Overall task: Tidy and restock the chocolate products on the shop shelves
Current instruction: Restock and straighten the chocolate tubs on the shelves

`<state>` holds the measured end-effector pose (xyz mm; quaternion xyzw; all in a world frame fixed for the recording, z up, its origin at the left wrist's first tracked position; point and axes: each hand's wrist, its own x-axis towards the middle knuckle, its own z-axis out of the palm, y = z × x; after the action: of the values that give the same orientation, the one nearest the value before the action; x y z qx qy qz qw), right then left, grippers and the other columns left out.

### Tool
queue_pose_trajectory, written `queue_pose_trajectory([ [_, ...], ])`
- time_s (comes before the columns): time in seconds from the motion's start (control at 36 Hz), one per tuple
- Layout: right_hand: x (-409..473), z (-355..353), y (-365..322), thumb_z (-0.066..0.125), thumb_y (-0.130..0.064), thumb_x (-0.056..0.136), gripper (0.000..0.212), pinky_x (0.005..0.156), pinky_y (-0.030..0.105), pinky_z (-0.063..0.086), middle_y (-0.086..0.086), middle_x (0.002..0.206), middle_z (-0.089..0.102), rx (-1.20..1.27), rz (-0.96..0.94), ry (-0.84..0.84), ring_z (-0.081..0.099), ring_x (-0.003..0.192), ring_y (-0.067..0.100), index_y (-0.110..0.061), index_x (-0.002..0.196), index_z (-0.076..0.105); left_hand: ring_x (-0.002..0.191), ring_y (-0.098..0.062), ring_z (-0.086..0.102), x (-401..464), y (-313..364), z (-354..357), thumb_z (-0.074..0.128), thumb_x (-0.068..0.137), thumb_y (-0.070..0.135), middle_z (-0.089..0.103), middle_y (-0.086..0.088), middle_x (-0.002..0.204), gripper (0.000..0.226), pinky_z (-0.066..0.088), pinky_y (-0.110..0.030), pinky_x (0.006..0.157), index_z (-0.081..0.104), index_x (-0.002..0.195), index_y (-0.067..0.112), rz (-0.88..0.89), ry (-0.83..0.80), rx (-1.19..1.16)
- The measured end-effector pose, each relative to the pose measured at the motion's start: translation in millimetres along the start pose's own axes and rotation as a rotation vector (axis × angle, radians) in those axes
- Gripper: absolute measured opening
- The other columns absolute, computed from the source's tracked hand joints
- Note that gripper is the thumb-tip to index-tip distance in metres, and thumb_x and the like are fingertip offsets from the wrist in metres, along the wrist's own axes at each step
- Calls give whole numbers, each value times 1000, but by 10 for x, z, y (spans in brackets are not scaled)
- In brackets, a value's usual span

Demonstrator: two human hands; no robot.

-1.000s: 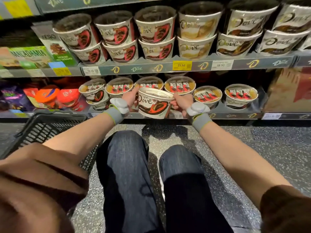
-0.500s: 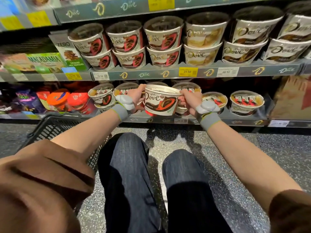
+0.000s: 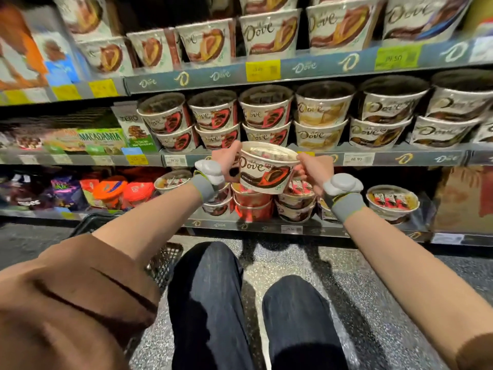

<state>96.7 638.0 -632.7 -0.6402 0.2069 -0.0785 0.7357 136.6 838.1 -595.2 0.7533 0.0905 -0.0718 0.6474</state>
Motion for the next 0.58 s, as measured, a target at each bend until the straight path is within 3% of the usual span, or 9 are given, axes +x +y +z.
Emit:
queue_pose_trajectory([
  [0.06,6,5,-75,57,-12,87,19,35,17,32,5,58,57,24,-23,-2,41,42,9,-4,70,62,89,-25,62,-8,74,-18,62,81,39,66,-8,94,28,56,-39,59,65,87,11,30,3,-21],
  [0.14,-8,3,-158,59,-15,87,22,35,16,32,4,56,56,10,-59,6,40,38,7,-6,66,61,93,-24,65,69,109,-56,65,69,47,70,-6,99,40,56,-51,78,70,87,12,71,19,0],
  [0.17,-10,-3,-193,59,-15,87,23,35,16,32,3,55,56,9,-73,3,40,36,6,-6,65,61,94,-24,65,60,137,-56,65,66,48,70,-4,98,41,54,-49,82,70,83,12,85,26,11],
  [0.22,-18,7,-248,59,-14,88,25,35,15,32,4,55,55,19,-90,-3,40,34,5,-5,64,61,88,-22,62,39,179,-62,65,71,44,67,-4,91,36,52,-41,76,66,80,9,104,41,-5],
  [0.31,-13,48,-308,59,-13,87,26,36,15,32,4,55,55,39,-112,-4,40,35,5,-4,63,61,88,-24,62,-37,259,-39,63,83,41,65,-6,96,38,55,-42,72,65,96,6,99,71,-16],
  [0.36,-32,65,-375,58,-11,87,24,35,14,31,5,54,55,51,-122,-4,40,34,4,-4,64,61,79,-20,58,-102,321,-14,60,86,38,60,-2,87,28,56,-41,66,62,87,10,106,79,-41],
  [0.42,-51,31,-448,57,-8,86,22,34,14,30,4,53,54,62,-122,4,39,32,4,-3,65,60,76,-18,56,-107,384,21,59,84,40,56,0,80,26,56,-44,74,59,80,14,124,86,-31],
  [0.58,-88,-227,-588,58,-10,85,23,33,14,28,2,49,51,74,-140,46,37,30,3,-7,61,58,88,-21,63,-122,519,272,60,79,44,67,-8,98,41,58,-50,71,66,96,7,158,20,-15],
])
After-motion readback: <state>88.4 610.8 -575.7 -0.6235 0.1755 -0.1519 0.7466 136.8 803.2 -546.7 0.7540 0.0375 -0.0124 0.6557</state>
